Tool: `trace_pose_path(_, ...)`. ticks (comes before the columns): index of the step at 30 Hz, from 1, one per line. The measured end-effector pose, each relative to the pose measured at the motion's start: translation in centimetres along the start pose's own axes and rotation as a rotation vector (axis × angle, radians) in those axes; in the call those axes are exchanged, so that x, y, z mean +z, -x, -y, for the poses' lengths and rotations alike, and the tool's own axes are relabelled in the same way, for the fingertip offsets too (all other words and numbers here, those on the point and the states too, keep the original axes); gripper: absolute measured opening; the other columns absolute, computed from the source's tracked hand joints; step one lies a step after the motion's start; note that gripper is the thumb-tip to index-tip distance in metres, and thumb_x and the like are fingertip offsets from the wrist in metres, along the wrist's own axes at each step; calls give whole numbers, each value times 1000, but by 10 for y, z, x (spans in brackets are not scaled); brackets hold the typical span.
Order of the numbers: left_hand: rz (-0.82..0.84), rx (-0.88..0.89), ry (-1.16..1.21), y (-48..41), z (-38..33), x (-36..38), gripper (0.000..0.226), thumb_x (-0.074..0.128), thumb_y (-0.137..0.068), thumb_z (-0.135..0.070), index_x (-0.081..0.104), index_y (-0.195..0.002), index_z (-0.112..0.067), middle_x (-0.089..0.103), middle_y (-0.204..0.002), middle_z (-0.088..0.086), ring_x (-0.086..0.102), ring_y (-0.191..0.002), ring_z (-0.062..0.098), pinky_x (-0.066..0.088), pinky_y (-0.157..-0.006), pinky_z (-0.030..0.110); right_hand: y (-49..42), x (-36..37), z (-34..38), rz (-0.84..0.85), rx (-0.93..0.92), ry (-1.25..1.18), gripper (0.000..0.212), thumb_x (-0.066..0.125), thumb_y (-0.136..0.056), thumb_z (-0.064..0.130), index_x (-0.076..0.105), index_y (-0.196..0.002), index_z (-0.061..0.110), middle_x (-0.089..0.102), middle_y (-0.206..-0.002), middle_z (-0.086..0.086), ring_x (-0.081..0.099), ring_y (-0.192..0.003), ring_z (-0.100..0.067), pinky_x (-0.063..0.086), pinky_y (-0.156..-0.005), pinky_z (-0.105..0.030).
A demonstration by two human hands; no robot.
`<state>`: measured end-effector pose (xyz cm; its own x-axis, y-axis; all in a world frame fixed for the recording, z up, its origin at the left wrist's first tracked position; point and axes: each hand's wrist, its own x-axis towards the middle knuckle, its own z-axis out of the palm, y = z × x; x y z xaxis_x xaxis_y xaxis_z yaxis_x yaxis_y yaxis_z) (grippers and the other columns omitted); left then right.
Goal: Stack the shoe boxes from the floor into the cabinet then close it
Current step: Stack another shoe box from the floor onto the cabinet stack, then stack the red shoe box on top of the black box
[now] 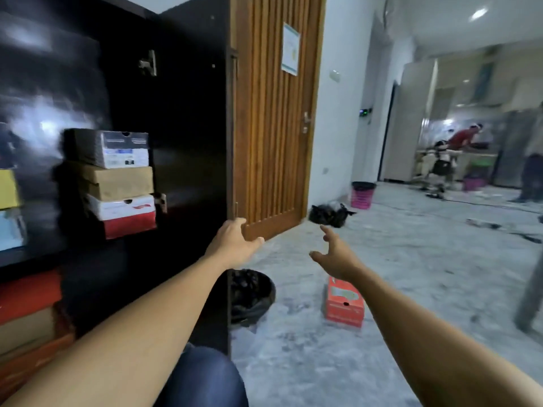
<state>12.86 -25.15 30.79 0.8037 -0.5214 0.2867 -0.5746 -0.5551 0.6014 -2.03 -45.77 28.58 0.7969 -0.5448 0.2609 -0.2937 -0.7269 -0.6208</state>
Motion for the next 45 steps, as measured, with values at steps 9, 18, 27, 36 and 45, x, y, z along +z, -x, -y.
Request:
trace_pose_path(9,312,71,-8,-92,-38,180,82,65,-90,-53,29,-155,-19,32,-158,2,41,-139,24,41,-107,36,-57,-27,-168,-50,242,40,82,68,-91,27,20,-157,16,38,-154,-16,46,-136,-29,41,-104,-34)
trace_pose_path(18,552,46,-13,-168,-13,399,85,68,-85,-54,32,-153,-19,38,-155,6,45,-137,25,43,-107,39,-115,53,-350,48,442,-19,83,66,-93,31,17,-158,16,36,-156,-15,44,-138,-28,40,-106,-35)
trace_pose_path(27,686,-59,70,-215,46,573,76,73,-87,-41,39,-147,-11,49,-143,4,49,-131,25,40,-95,27,-171,152,-488,149,563,-55,82,65,-92,33,18,-157,16,34,-158,-13,47,-135,-30,40,-110,-39)
trace_pose_path(36,667,-122,251,-263,55,650,66,74,-83,-25,38,-138,-28,66,-114,-2,63,-100,18,44,-68,23,-222,181,-524,130,692,-362,90,67,-92,15,6,-158,10,34,-158,-5,45,-133,-21,39,-94,-23)
trace_pose_path(45,655,-241,355,-214,72,604,67,75,-80,-26,40,-136,-23,69,-113,-3,66,-100,18,55,-87,35,-175,191,-492,32,696,-501,94,75,-86,31,16,-157,16,55,-127,2,56,-100,-11,42,-71,-19)
